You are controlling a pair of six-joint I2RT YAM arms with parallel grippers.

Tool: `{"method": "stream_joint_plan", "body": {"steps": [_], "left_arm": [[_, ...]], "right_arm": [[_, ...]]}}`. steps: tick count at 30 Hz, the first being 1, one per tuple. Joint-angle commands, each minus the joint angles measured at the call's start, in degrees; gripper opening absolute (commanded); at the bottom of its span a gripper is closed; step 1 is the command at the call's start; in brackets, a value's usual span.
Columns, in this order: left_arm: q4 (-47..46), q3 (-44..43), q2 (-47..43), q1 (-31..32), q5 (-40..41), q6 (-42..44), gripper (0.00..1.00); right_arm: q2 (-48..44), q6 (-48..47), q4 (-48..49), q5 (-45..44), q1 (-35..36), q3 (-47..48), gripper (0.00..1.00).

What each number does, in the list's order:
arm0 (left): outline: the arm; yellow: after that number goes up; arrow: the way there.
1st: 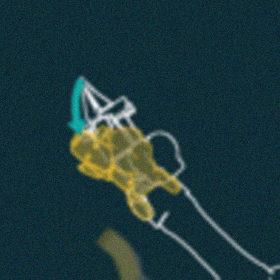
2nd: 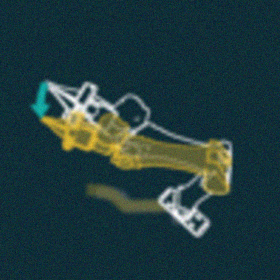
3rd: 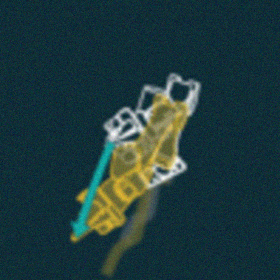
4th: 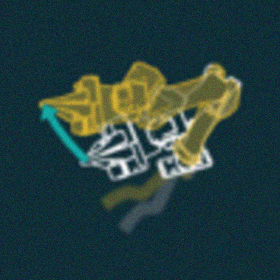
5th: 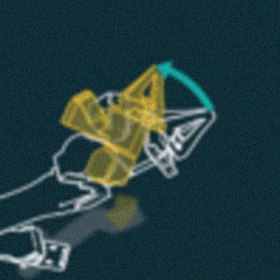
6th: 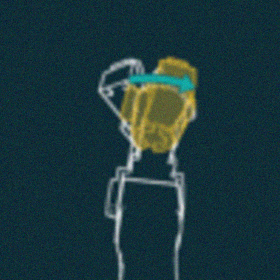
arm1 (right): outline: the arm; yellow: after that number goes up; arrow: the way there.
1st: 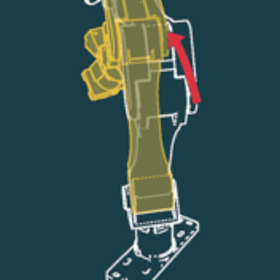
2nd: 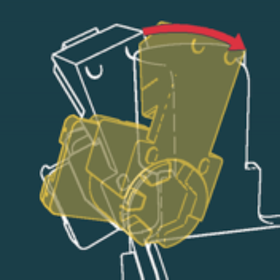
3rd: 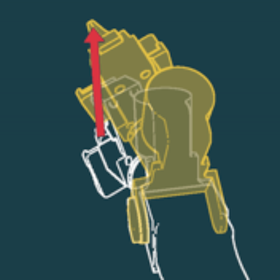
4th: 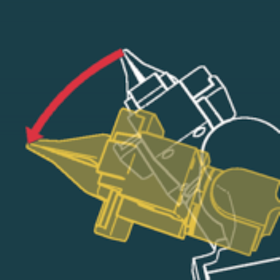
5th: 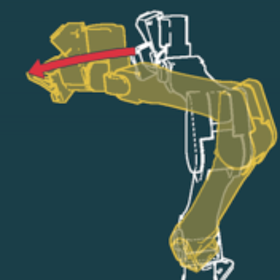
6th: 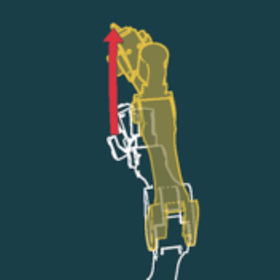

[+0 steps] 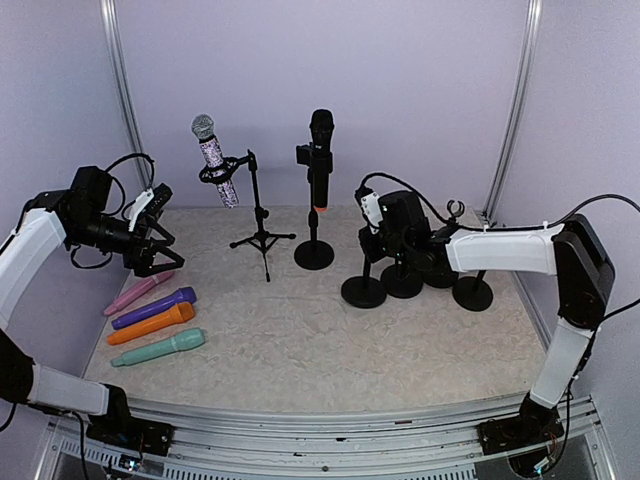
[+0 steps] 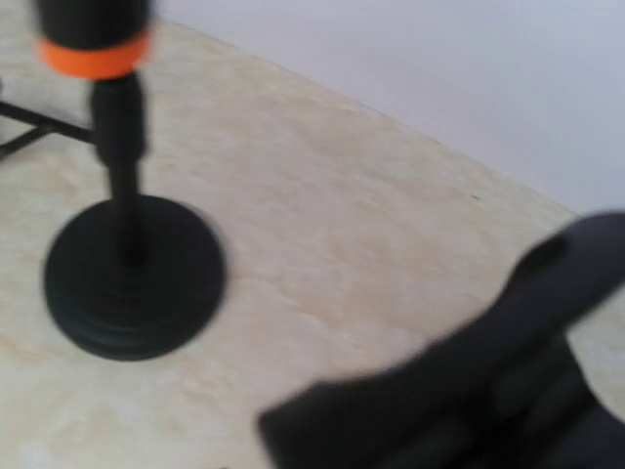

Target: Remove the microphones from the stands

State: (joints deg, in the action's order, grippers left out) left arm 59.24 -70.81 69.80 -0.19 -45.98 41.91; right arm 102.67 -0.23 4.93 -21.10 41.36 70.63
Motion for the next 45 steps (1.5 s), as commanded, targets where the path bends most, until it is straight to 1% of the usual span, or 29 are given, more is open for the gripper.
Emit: {"method": "stream_joint_plan", "body": {"steps": [1,5,8,10,11,14,15,17,21,22,24,26,27,32,36,39,45], "left_arm": [[1.01,-1.91,0.21,0.36,0.36,1.08,0.93],[0.95,-1.80,0.42,0.31,0.08,1.16,0.93],[0.96,-1.85,0.45,0.29,0.04,1.29,0.93],[0.94,-1.84,0.43,0.32,0.14,1.32,0.93],[0.96,-1.79,0.44,0.35,0.16,1.33,0.93],[1.02,-1.71,0.35,0.36,0.40,1.33,0.93],[1.09,-1.70,0.39,0.32,0.45,1.44,0.93],[1.18,-1.79,0.27,0.36,0.60,1.57,0.93],[1.12,-1.71,0.25,0.36,0.46,1.68,0.93],[1.12,-1.63,0.25,0.32,0.30,1.68,0.93],[1.05,-1.56,0.40,0.31,0.03,1.61,0.93],[1.03,-1.66,0.62,0.34,-0.27,1.52,0.93],[1.04,-1.74,0.68,0.36,-0.30,1.46,0.93],[1.05,-2.08,0.78,0.46,-0.13,1.33,0.93],[0.49,-1.89,0.67,0.40,-0.24,0.44,0.97],[0.07,-1.60,0.54,0.40,-0.17,-0.36,0.99],[-0.65,-1.18,-0.18,0.46,1.37,-1.94,0.99]], "right_arm": [[-1.60,-5.22,-7.45,-8.62,-6.12,-4.03,0.32],[-2.89,-4.67,-7.57,-8.81,-9.52,-5.51,0.31],[-3.15,-4.10,-8.00,-8.26,-10.66,-5.51,0.31],[-3.41,-3.44,-8.02,-6.75,-10.69,-5.41,0.36],[-3.56,-2.89,-8.13,-6.02,-10.69,-5.23,0.40],[-4.38,-0.95,-8.35,-4.04,-10.57,-5.09,0.60],[-4.81,-0.19,-8.20,-3.63,-10.64,-5.32,0.65],[-5.97,0.85,-7.81,-2.62,-10.61,-5.99,0.67],[-8.62,4.26,-7.47,-0.40,-10.60,-7.90,0.65],[-9.22,4.91,-7.36,0.01,-10.53,-8.47,0.69],[-10.51,6.22,-7.52,0.23,-10.44,-9.49,0.80],[-12.60,6.60,-7.26,-0.56,-9.84,-9.87,0.95],[-13.85,6.44,-6.97,-1.35,-9.39,-9.74,1.00],[-20.26,5.59,-8.37,-2.37,-7.53,-4.68,1.00],[-22.30,4.99,-8.99,-0.70,-5.73,1.12,1.00],[-19.79,4.39,-10.01,2.68,-3.85,7.81,1.00],[-7.83,-0.45,-11.09,9.99,-1.04,22.31,1.00]]}}
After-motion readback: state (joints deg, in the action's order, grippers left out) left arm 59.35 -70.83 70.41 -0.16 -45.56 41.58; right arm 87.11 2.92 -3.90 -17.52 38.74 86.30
